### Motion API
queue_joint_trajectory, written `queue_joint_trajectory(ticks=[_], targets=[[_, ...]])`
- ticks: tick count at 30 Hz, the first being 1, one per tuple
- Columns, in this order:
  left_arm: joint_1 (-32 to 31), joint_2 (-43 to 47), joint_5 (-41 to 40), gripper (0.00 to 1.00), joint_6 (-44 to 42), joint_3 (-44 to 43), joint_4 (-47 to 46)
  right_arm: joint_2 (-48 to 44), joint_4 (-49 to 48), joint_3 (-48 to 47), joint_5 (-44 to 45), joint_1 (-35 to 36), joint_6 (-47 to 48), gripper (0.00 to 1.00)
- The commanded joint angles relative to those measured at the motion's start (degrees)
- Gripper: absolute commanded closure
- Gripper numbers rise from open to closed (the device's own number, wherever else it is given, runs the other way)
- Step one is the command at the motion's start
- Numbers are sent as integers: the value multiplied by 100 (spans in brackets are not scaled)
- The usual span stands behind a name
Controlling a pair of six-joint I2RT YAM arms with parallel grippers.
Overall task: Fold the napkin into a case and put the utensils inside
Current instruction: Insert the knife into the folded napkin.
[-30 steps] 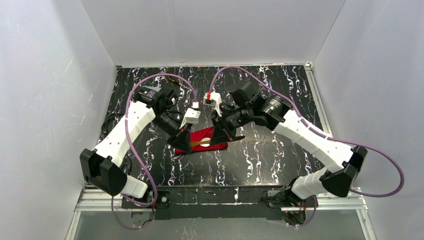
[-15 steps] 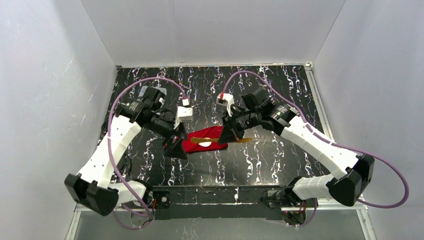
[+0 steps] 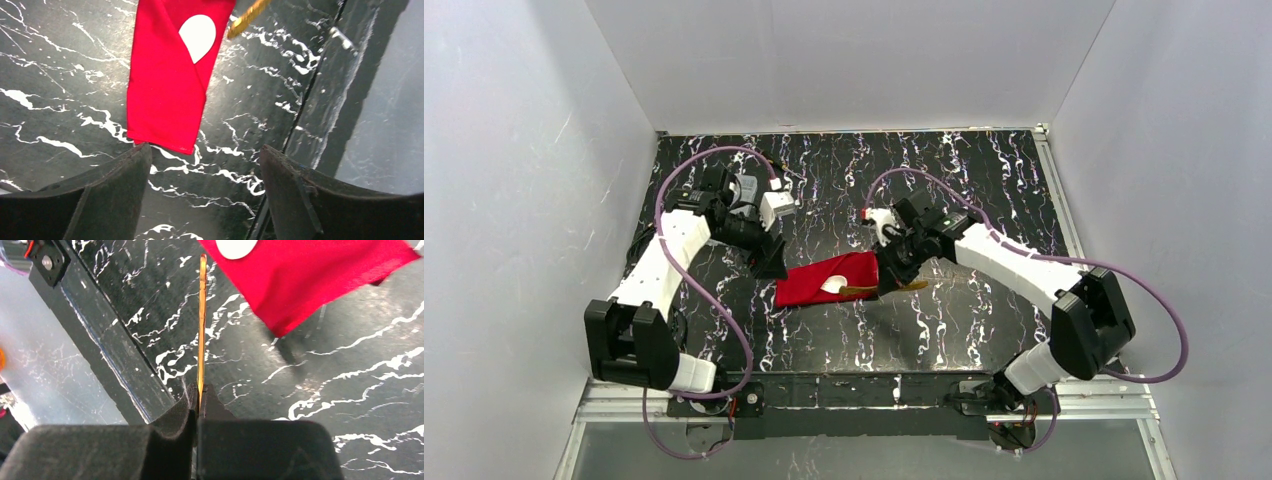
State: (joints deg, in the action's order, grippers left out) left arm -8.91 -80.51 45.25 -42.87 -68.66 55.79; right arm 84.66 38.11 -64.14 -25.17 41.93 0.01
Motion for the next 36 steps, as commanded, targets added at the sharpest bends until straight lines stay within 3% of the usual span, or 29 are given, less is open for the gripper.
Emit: queue_joint_trajectory(ticks=[1, 5, 7, 20, 28, 36], targets=[[-15, -152, -359, 31, -589, 156, -367, 90, -562, 53, -678, -604, 126, 99], [-15, -369, -675, 52, -761, 356, -569, 376, -780, 45, -1044, -823, 41, 99], [-31, -437, -836, 57, -838, 468, -694, 549, -936, 27, -1223, -871, -67, 99], [-660, -438, -1875, 57, -1296, 1407, -1724, 1106, -1127, -179, -1807, -1235, -253, 99], [-901, -733, -2390, 64, -1601, 1603, -2011, 1226, -1242, -132, -2033, -1375, -372, 99], [-1062, -361, -2697, 72, -2203, 2216, -2376, 1658, -1133, -511, -2043, -1414, -406, 99]])
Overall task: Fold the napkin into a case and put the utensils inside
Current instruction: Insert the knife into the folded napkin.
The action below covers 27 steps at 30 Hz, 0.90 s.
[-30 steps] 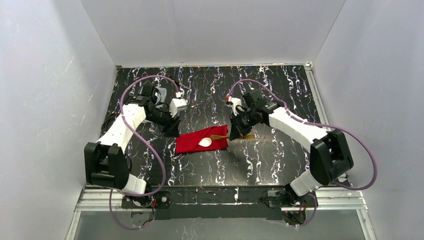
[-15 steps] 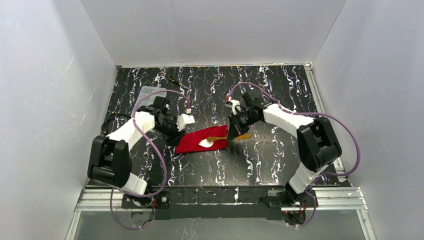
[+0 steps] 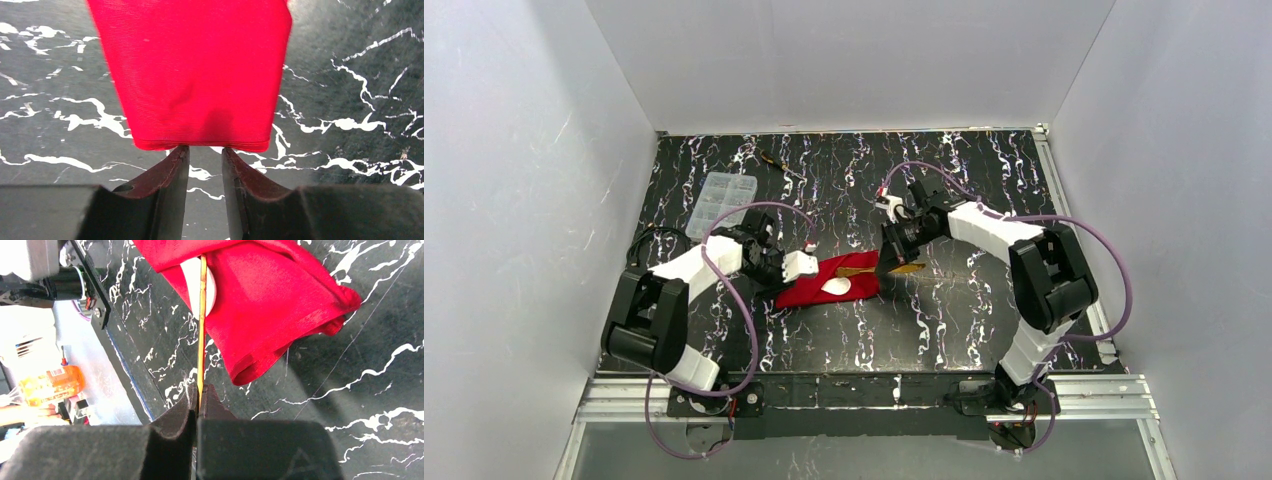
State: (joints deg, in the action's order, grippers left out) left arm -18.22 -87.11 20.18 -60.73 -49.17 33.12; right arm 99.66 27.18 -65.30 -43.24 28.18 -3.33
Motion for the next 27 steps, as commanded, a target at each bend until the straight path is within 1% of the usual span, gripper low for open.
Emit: queue_joint_trajectory(ticks=[1, 10, 12, 16, 21, 27], targets=[[-157, 334, -205, 72, -425, 309, -148, 191, -38, -429, -241, -41, -89, 99], [-398, 286, -317, 78, -404, 383, -356, 350, 133, -458, -262, -149, -91, 99], [-427, 289, -351, 81, -470, 404, -393, 406, 73, -464, -346, -163, -131, 99], [-438, 271, -384, 89, -599, 415, -420, 582, 78, -519, -507, -158, -135, 99], [-446, 181, -358, 95, -637, 369, -422, 675, -10, -520, -680, -67, -162, 99], [-467, 181, -353, 97, -765, 402, -446, 749, -357, -516, -782, 68, -398, 99]])
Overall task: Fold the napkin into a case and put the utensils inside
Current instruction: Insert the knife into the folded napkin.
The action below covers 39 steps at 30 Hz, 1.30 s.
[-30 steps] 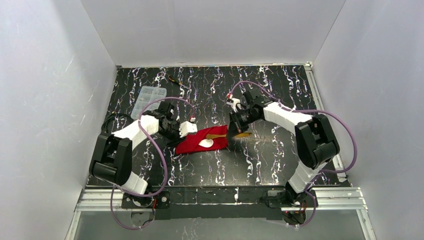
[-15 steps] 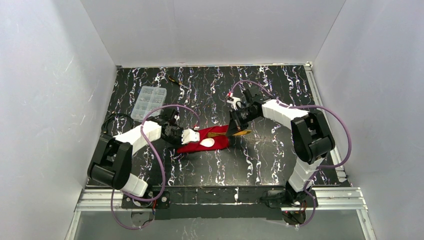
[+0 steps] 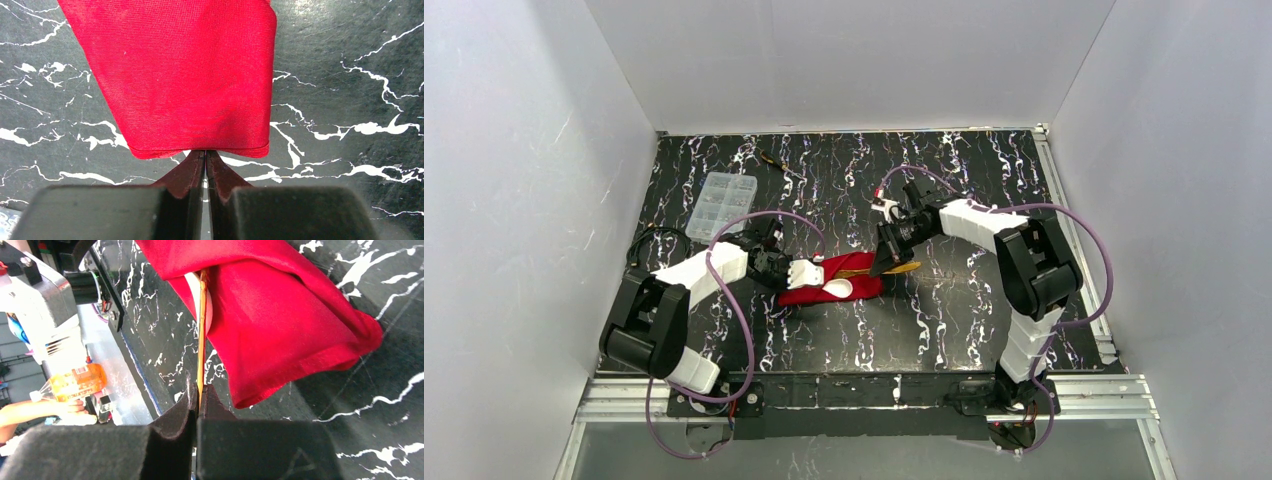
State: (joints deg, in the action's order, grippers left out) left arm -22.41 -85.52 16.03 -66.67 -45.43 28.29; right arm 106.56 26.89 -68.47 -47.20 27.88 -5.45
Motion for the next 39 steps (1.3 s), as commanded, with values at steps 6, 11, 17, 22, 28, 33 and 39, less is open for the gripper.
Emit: queue_joint_trajectory(ticks=[6, 11, 17, 22, 28, 33, 39], targets=[[-49, 26, 77, 98, -238, 51, 26, 272, -577, -340, -407, 201, -404, 99], [-53, 33, 114, 99, -252, 61, 20, 585, -690, -588, -332, 371, -476, 99], [-58, 69, 146, 100, -352, 69, 62, 761, -1111, -806, -331, 569, -791, 99], [-56, 167, 182, 100, -452, 104, 125, 848, -1430, -876, -297, 696, -1002, 99], [-60, 215, 270, 100, -522, 91, 218, 1024, -1796, -736, -248, 878, -1212, 99], [-89, 243, 297, 100, -560, 83, 335, 1004, -2075, -726, -107, 922, -1347, 77], [-115, 279, 302, 100, -572, 104, 406, 743, -1619, -1027, 314, 818, -1126, 48]])
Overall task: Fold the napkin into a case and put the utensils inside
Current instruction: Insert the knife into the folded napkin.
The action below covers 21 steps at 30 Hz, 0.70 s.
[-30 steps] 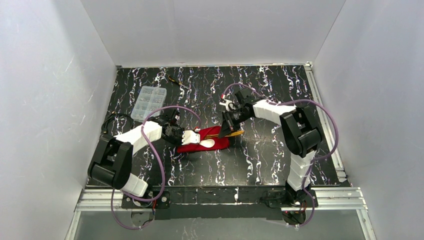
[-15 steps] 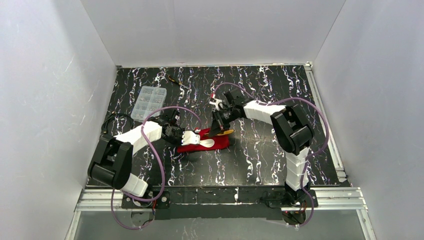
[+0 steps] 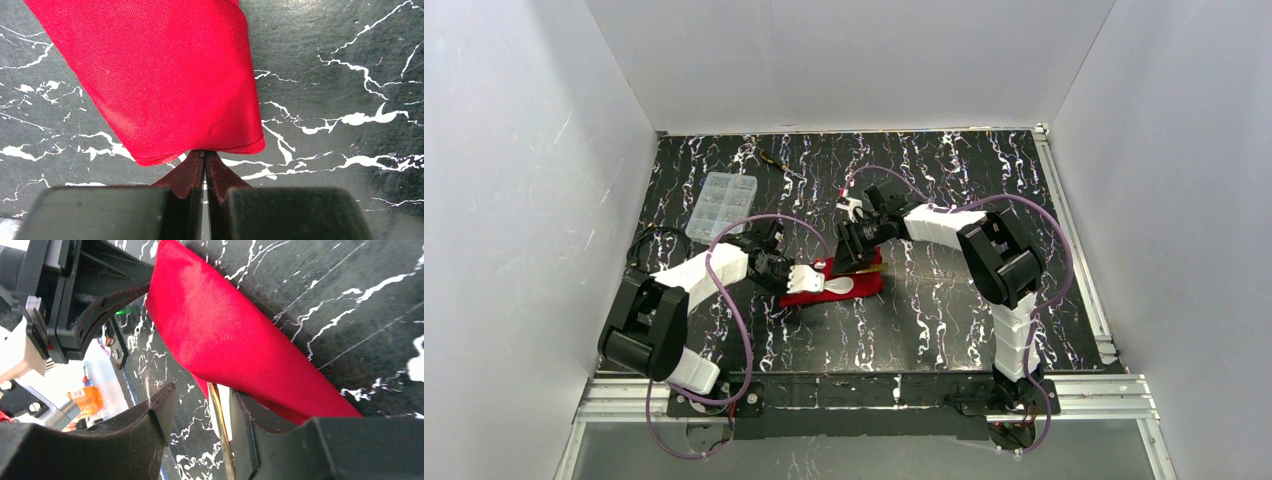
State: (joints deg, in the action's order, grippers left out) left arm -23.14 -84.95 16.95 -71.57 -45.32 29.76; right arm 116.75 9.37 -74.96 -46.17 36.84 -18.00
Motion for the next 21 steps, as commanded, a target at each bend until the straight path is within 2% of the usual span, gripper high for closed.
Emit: queue_joint_trajectory(ticks=[1, 5, 7, 12, 15, 17, 21], targets=[[-48, 235, 212, 100, -84, 106, 275, -311, 226, -420, 249, -102, 174, 46], [-42, 276, 229, 100, -84, 164, 317, -642, 434, -353, 490, -174, 352, 34], [-43, 293, 239, 100, -81, 194, 316, -811, 617, -313, 679, -190, 467, 33], [-47, 294, 256, 100, -70, 199, 317, -1531, 942, -16, 1249, -403, 513, 33], [-46, 269, 248, 100, -80, 178, 313, -2084, 1287, 273, 2016, -691, 324, 35], [-50, 256, 244, 100, -74, 158, 320, -2407, 1579, 601, 2352, -910, 186, 37], [-51, 252, 230, 100, -75, 131, 322, -3066, 1381, 1591, 2544, -1023, -176, 40]])
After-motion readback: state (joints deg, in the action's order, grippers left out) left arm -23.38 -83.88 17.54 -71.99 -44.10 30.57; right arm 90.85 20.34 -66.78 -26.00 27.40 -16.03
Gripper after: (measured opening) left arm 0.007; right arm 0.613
